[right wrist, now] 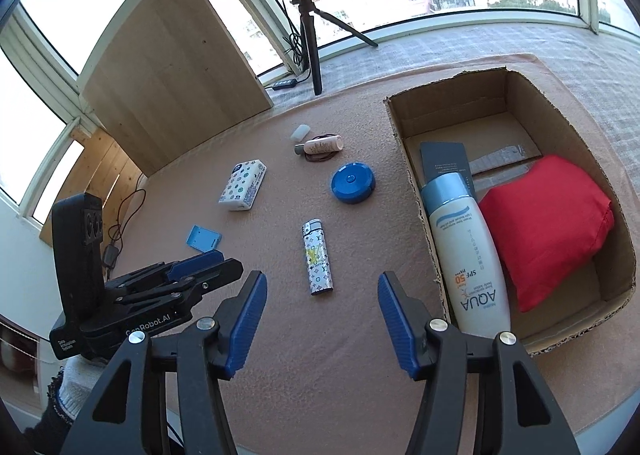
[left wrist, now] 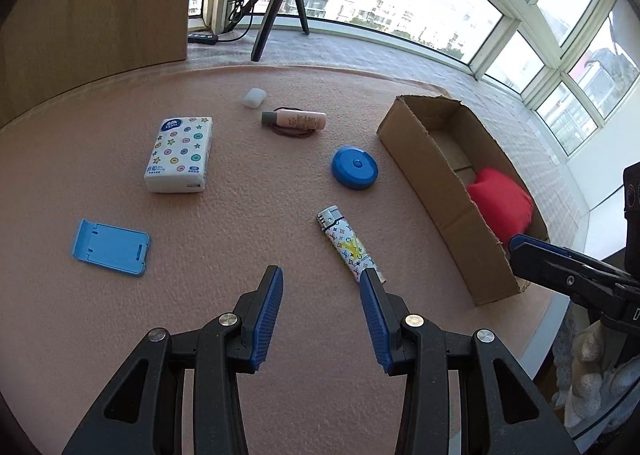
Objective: Organize objects
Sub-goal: 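Move the left tool to the small pink lotion tube and close on it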
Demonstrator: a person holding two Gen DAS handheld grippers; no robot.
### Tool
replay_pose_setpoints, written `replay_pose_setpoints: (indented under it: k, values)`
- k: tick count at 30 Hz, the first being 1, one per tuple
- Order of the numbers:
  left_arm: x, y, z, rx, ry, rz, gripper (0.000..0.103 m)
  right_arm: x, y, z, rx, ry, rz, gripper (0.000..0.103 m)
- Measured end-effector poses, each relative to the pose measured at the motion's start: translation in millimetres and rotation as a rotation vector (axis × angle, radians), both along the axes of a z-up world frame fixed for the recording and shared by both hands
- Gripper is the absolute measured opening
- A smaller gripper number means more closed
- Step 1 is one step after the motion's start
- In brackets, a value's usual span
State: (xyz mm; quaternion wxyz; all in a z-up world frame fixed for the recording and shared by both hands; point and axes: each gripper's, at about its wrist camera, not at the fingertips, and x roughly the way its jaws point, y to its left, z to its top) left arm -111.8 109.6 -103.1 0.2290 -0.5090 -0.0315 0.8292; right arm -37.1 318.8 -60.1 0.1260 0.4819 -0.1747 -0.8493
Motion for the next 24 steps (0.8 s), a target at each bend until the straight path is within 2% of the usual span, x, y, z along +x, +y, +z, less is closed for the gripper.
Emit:
replay_pose_setpoints:
  k: [4,13,24]
  values:
    - [-27,-1,1,-0.001,-0.007,0.024,0.043,6,-1,4,-0.002,0.001,-0.005,0.054]
    - [-106,27,4,-0.025,0.006,0.037,0.043,21,4,8,-0.008,-0.017,-0.011,0.054]
    - [-193,66,-25,-0.055,-0.027,0.098,0.043,37,18,-10,-0.019,-0.081,-0.034,0.054]
